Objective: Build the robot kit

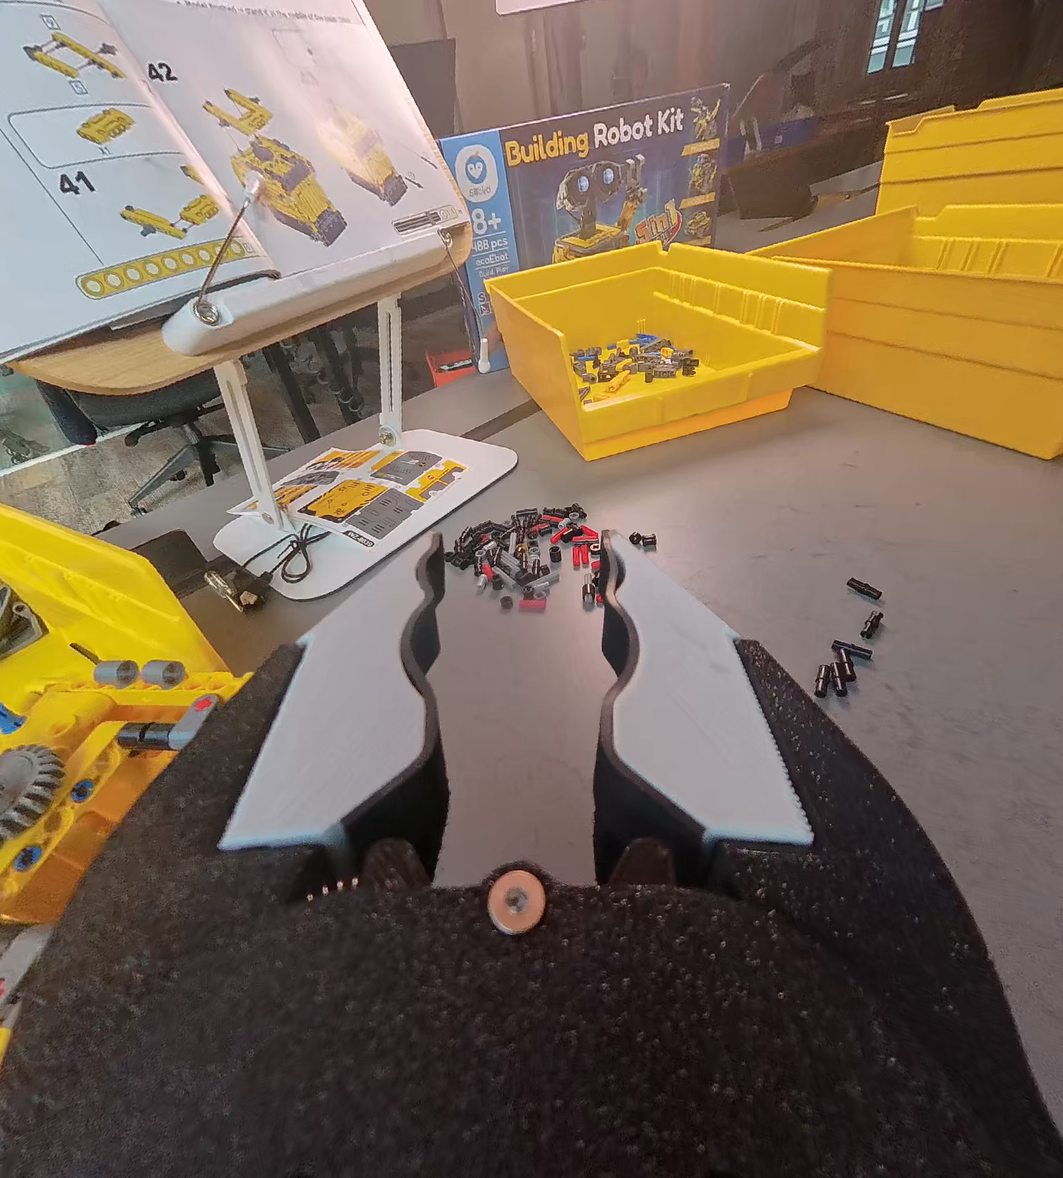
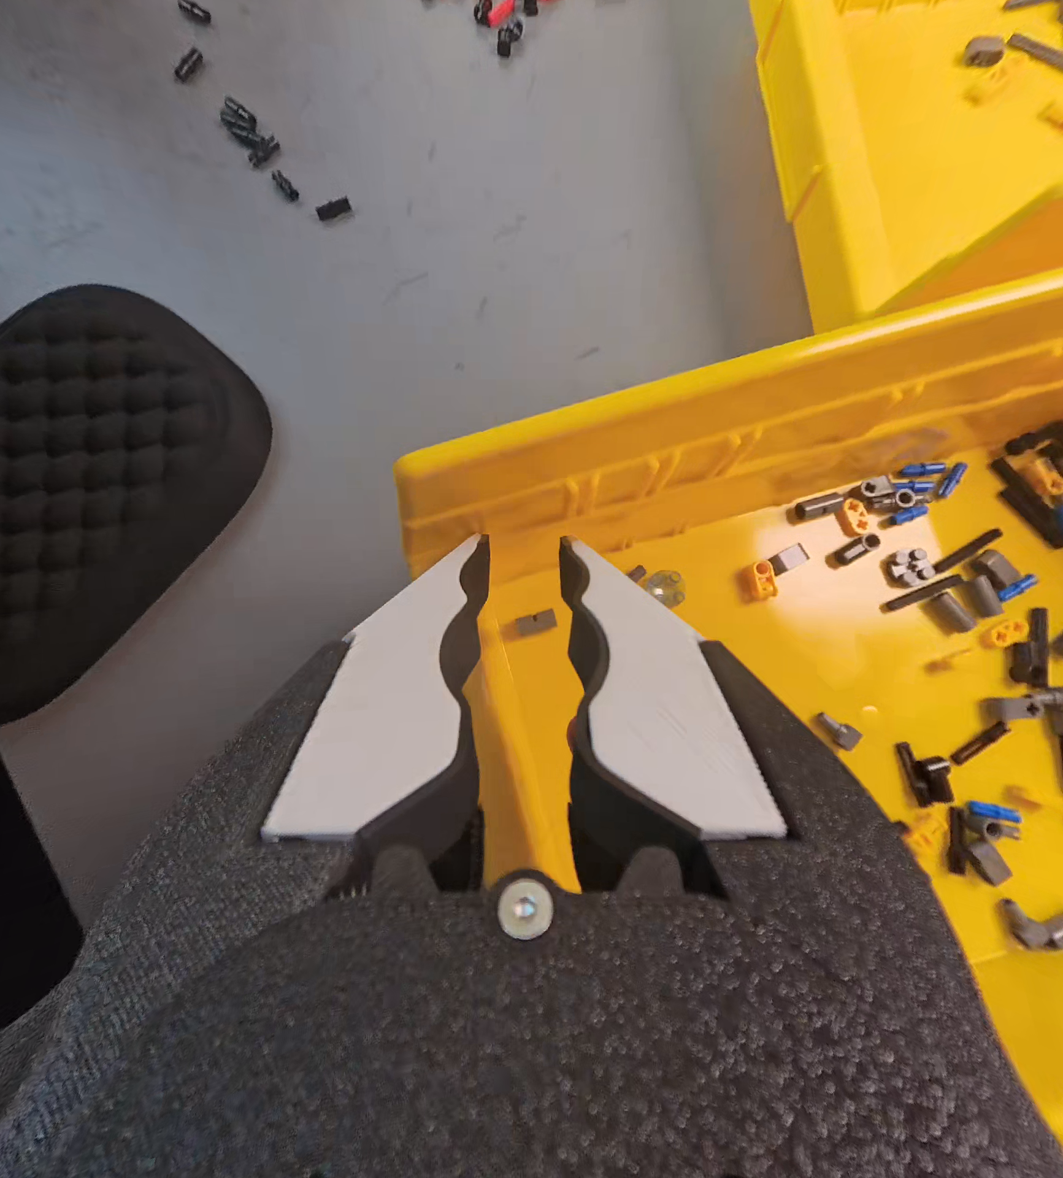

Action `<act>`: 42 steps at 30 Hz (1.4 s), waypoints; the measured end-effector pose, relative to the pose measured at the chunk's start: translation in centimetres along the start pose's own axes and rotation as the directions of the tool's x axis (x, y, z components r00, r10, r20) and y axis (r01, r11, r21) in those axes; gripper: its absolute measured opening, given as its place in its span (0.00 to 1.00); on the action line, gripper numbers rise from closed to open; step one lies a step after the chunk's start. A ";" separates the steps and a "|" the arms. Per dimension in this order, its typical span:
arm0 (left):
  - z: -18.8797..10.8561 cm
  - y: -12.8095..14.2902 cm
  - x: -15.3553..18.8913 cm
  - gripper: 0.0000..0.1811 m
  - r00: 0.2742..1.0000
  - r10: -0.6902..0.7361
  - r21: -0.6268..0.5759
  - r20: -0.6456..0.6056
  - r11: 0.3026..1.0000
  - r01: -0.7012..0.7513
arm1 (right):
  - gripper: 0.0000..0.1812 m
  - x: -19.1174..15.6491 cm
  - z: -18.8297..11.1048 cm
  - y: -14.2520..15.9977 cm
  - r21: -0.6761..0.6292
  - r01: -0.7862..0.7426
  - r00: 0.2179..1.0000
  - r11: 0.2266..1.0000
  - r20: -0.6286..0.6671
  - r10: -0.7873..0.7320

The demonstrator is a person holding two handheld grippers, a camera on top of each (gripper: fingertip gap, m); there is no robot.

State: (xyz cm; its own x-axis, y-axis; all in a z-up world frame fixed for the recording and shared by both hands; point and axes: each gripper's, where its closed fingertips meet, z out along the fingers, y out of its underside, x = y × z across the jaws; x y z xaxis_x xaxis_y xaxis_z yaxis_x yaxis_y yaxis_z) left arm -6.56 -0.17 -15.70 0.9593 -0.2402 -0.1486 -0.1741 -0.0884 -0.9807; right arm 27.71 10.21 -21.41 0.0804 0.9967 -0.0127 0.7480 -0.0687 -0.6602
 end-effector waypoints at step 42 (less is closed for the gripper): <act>-0.3 1.2 1.3 0.26 0.994 -0.038 -0.038 -0.105 0.999 0.034 | 0.05 -3.4 14.7 -9.6 -0.485 0.550 0.831 0.679 0.240 -0.502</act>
State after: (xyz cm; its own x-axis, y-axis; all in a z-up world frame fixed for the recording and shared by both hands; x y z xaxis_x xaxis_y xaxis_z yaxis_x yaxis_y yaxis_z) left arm -5.54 -0.88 -17.02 0.9365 -0.3370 -0.0973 -0.1497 -0.1331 -0.9797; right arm 10.62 8.13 -26.09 -0.4666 0.8733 0.1402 0.8722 0.4806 -0.0910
